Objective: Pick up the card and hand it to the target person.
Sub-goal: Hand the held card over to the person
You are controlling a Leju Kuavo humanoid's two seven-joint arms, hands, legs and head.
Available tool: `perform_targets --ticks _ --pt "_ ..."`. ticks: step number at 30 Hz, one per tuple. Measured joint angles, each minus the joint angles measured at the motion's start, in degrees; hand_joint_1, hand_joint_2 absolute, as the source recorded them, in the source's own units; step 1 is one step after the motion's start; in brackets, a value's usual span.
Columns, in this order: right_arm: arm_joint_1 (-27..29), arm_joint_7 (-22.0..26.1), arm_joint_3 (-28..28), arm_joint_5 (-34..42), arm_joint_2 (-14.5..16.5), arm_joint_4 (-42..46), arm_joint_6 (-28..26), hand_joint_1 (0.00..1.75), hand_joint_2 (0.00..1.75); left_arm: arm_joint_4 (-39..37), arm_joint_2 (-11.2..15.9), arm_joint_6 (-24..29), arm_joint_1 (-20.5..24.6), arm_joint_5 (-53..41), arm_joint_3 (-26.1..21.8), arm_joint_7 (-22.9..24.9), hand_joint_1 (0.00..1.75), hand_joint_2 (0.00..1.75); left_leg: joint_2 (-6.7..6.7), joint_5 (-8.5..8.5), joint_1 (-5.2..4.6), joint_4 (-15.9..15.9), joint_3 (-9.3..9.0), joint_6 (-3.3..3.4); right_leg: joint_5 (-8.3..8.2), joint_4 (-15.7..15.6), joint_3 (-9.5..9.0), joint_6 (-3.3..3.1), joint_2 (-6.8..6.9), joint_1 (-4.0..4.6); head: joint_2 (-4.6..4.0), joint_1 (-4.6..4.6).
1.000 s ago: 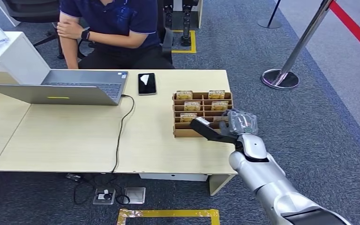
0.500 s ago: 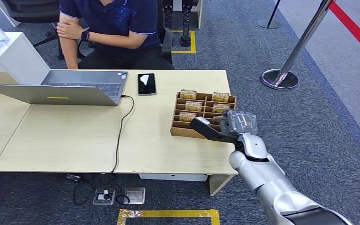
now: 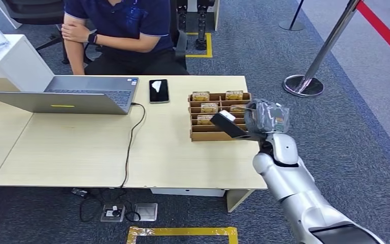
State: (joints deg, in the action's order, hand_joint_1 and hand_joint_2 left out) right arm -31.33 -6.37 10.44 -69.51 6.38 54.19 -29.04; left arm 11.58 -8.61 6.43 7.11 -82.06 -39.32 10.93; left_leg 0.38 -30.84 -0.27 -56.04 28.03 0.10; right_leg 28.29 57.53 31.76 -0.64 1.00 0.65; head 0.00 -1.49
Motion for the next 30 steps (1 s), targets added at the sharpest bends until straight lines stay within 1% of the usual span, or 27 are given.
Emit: perform_targets --ticks 6,10,13,16,21,23,30 --pt "-3.50 0.99 1.98 0.16 0.61 7.05 1.71 1.75 1.75 0.00 0.00 -0.18 0.60 -0.42 0.00 0.31 0.00 0.00 0.01 0.03 0.00 0.00 -0.01 -0.04 -0.01 0.03 -0.01 -0.02 0.00 0.00 0.00 -0.02" --pt "-6.58 1.45 4.35 1.44 2.09 7.80 3.41 1.75 1.75 0.00 0.00 -0.26 1.12 -0.94 0.04 0.65 0.00 0.00 0.01 0.05 0.00 0.00 -0.01 -0.06 -0.02 0.05 0.00 -0.04 -0.01 0.00 0.00 0.01" --pt "-8.86 1.42 6.05 2.24 3.49 6.80 3.34 1.75 1.75 0.00 0.00 -0.45 1.53 -1.46 0.15 0.72 0.00 0.00 0.01 0.05 0.00 0.00 0.00 -0.06 -0.02 0.07 0.00 -0.04 0.00 0.00 0.00 0.03" --pt "-12.03 0.59 7.23 2.85 5.17 2.90 1.73 1.75 1.75 0.00 0.00 -0.67 1.97 -2.08 0.22 0.72 0.00 0.00 0.01 0.06 0.00 0.00 0.00 -0.07 -0.02 0.08 0.01 -0.04 -0.01 0.00 0.00 0.03" --pt "-17.92 -1.66 7.80 2.28 7.83 -7.28 -3.23 1.75 1.75 0.00 -0.01 -0.65 2.61 -2.46 0.24 0.83 0.00 0.00 0.00 0.09 0.00 0.00 0.00 -0.08 -0.03 0.09 0.00 -0.04 0.00 0.00 0.00 -0.01" --pt "-19.75 -2.08 7.87 2.00 8.57 -10.85 -4.30 1.75 1.75 0.00 -0.02 -0.61 2.68 -2.49 0.24 0.90 0.00 0.00 0.00 0.10 0.00 0.00 -0.01 -0.08 -0.03 0.09 0.00 -0.04 0.00 0.00 0.00 -0.01" --pt "-22.62 -2.60 7.99 1.50 10.01 -18.17 -5.35 1.75 1.75 0.00 -0.02 -0.42 2.62 -2.49 0.24 1.32 0.00 0.00 0.00 0.10 0.00 0.00 0.02 -0.08 -0.03 0.09 0.02 -0.04 0.01 0.00 0.00 -0.01"
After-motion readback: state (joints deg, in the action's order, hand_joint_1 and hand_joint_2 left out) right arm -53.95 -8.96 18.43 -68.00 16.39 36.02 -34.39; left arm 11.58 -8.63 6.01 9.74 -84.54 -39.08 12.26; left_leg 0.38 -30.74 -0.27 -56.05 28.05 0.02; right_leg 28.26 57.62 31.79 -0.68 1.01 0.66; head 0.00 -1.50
